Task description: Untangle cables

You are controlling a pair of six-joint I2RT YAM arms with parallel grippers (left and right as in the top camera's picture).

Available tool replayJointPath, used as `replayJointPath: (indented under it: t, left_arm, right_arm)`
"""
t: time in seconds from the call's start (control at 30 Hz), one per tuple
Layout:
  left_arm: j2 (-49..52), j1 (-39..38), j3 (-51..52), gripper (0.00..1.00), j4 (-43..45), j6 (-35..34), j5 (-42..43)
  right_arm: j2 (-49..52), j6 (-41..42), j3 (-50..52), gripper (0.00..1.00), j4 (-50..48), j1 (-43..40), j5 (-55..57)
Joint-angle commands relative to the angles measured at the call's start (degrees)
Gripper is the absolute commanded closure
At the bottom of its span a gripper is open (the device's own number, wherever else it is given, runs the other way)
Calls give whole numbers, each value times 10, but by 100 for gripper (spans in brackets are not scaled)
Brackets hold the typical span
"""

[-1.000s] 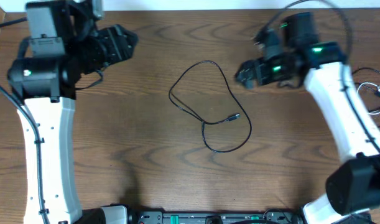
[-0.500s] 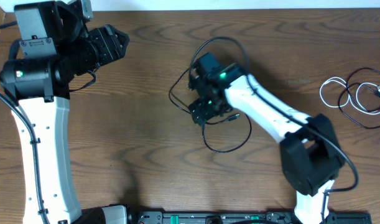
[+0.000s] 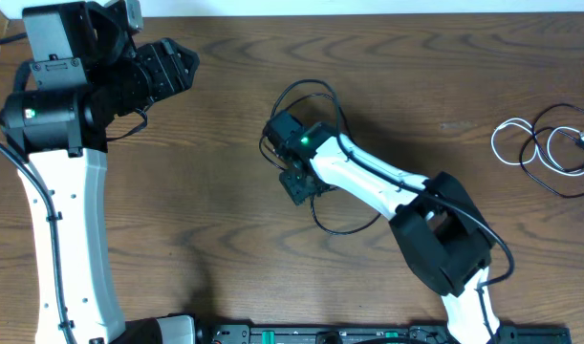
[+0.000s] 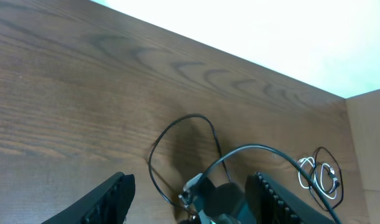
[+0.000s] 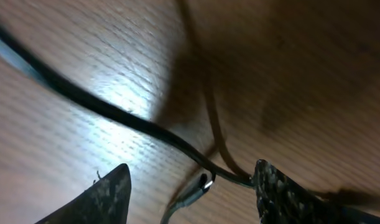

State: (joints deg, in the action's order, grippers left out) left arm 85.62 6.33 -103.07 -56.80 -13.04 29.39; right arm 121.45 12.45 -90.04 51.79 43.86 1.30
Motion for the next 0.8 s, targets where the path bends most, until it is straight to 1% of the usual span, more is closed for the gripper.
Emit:
replayJointPath:
  t: [0.0, 0.2, 0.33, 0.47, 0.67, 0.77]
  left_arm:
    - [2, 2, -3, 38, -6, 10, -5]
    - [2, 2, -3, 38, -6, 10, -5]
    - [2, 2, -3, 38, -6, 10, -5]
    - [2, 2, -3, 38, -6, 10, -5]
    - [2, 2, -3, 38, -6, 10, -5]
    - [2, 2, -3, 38, -6, 10, -5]
  right_arm:
    - [14, 13, -1, 44, 0, 1, 22]
    - [14, 13, -1, 46, 0, 1, 22]
    - [15, 13, -1, 50, 1, 1, 22]
    - [15, 13, 2, 51, 0, 1, 14]
    - [15, 13, 9, 62, -2, 1, 5]
    - [15, 13, 9, 64, -1, 0, 0]
